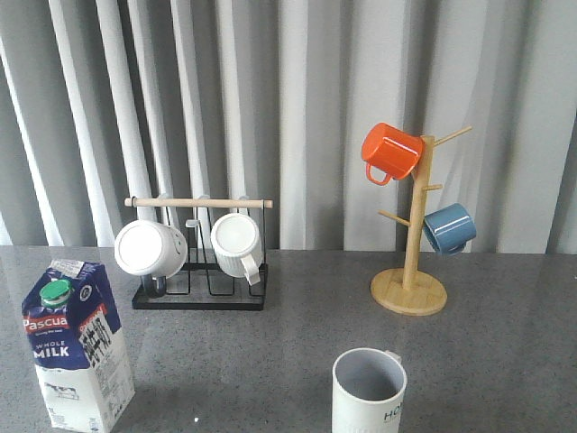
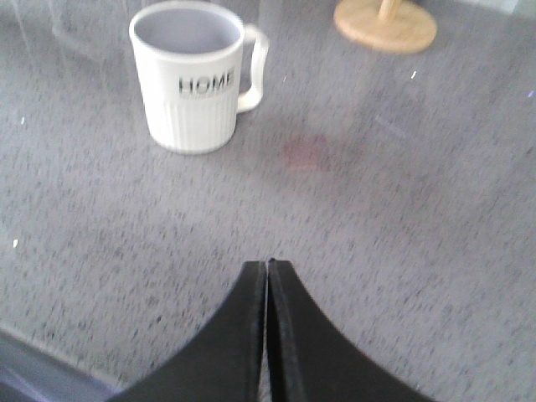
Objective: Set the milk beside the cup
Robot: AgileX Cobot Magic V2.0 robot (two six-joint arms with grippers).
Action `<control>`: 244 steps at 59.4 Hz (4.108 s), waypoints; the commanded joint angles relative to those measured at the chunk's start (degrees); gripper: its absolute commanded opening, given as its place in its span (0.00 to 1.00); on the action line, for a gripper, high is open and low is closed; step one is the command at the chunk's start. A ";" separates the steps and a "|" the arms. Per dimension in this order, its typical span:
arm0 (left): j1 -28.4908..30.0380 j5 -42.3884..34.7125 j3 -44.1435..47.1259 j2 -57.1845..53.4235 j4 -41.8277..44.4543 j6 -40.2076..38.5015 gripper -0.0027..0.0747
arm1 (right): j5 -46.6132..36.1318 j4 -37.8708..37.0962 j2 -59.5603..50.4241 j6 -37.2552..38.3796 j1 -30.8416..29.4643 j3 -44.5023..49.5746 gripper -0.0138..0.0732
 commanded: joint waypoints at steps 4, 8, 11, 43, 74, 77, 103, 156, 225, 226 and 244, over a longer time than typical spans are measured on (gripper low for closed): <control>0.15 1.16 -11.42 11.11 -0.35 10.09 0.66 | -4.20 2.00 -2.95 -0.38 0.02 2.26 0.15; 0.15 3.41 -17.17 16.17 -0.29 15.17 0.67 | -4.46 2.00 -3.17 -0.36 0.02 2.92 0.15; 0.15 4.93 -21.89 21.12 -0.25 18.30 0.68 | -4.46 2.00 -3.17 -0.36 0.02 3.07 0.15; 0.15 30.89 -61.57 58.59 6.11 24.21 0.74 | -4.13 2.00 -3.17 -0.36 0.02 3.08 0.15; 0.15 39.74 -72.21 71.05 12.40 16.44 0.74 | -3.64 2.30 -3.17 -0.36 0.02 3.08 0.15; 0.15 39.74 -72.21 71.26 12.72 16.17 0.74 | -3.64 2.30 -3.17 -0.36 0.02 3.08 0.15; 0.15 42.22 -72.01 74.86 12.40 16.22 0.74 | -3.64 2.30 -3.17 -0.36 0.02 3.08 0.15; 0.15 40.93 -72.01 83.36 8.49 16.36 0.33 | -3.64 2.30 -3.17 -0.36 0.02 3.08 0.15; -14.38 39.30 -80.66 92.52 -15.31 25.76 0.03 | -3.59 2.94 -3.17 -0.30 0.02 3.08 0.15; -14.38 39.30 -80.66 92.69 -15.31 25.76 0.03 | -3.59 2.94 -3.17 -0.30 0.02 3.08 0.15; -14.80 39.78 -80.66 92.89 -15.32 25.82 0.09 | -3.69 3.01 -3.17 -0.30 0.02 3.08 0.15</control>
